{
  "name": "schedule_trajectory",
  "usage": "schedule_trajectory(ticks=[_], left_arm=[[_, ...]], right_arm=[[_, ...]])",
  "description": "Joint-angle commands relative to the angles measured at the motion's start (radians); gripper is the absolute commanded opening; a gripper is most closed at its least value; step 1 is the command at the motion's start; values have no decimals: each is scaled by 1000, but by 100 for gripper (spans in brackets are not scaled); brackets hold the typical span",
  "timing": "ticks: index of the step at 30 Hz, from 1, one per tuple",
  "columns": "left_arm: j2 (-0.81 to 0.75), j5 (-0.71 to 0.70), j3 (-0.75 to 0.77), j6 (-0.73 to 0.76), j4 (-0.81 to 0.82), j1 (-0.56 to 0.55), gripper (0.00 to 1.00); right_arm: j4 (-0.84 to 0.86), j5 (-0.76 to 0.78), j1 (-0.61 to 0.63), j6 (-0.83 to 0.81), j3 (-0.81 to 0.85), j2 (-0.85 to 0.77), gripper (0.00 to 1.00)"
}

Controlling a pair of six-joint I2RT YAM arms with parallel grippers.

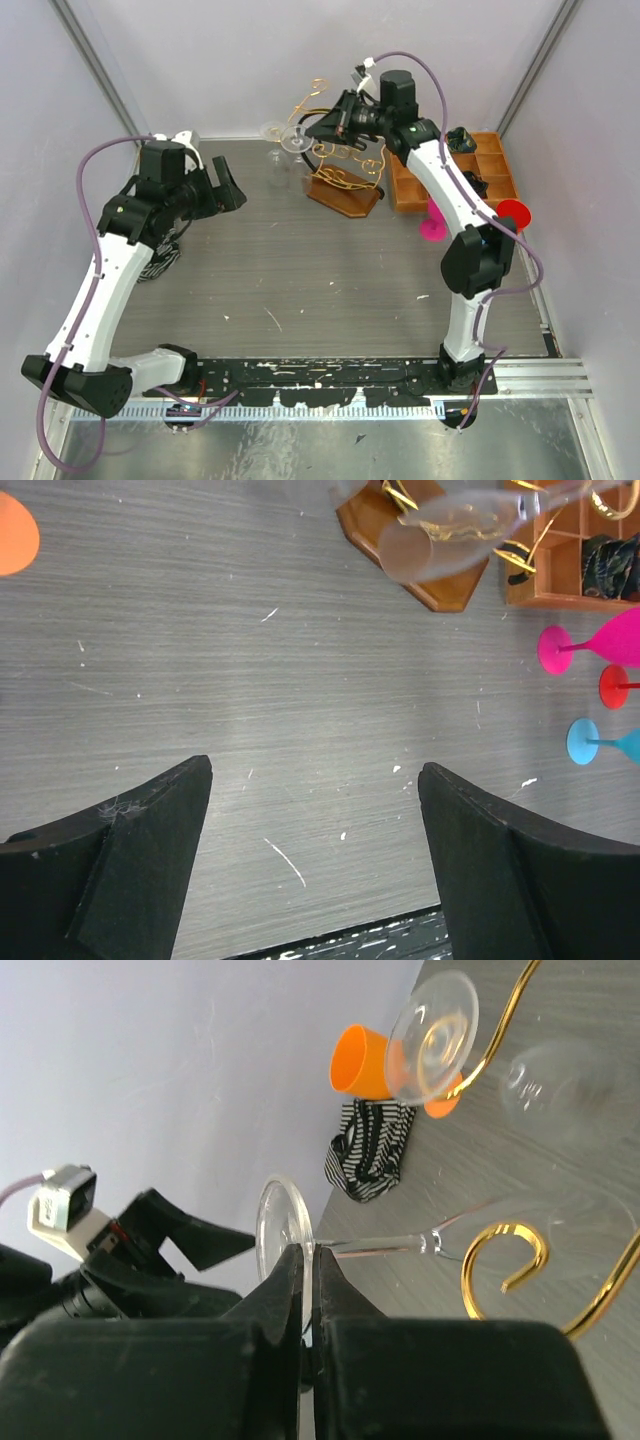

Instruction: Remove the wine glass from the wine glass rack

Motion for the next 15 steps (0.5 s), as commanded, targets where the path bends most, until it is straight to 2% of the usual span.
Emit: schedule_trajectory(ticks=[1, 4, 7, 12, 13, 15], left_arm=[[-20, 3, 72, -20, 28, 17, 88], [-9, 59, 110, -25, 28, 59, 80], [1, 143, 131, -42, 28, 148, 74], [64, 316, 168, -81, 28, 282, 73], [145, 412, 201, -89, 22, 308, 75], [190, 494, 226, -110, 15, 336, 75]], right_arm=[[-70, -37, 36, -122, -41, -197, 1], [-211, 3, 107, -287, -57, -259, 1], [-382, 158, 214, -557, -69, -323, 1], [-418, 357, 401, -784, -191, -435, 1], [-426, 486, 483, -866, -262, -479, 1], [-431, 623, 565, -940, -317, -514, 1]])
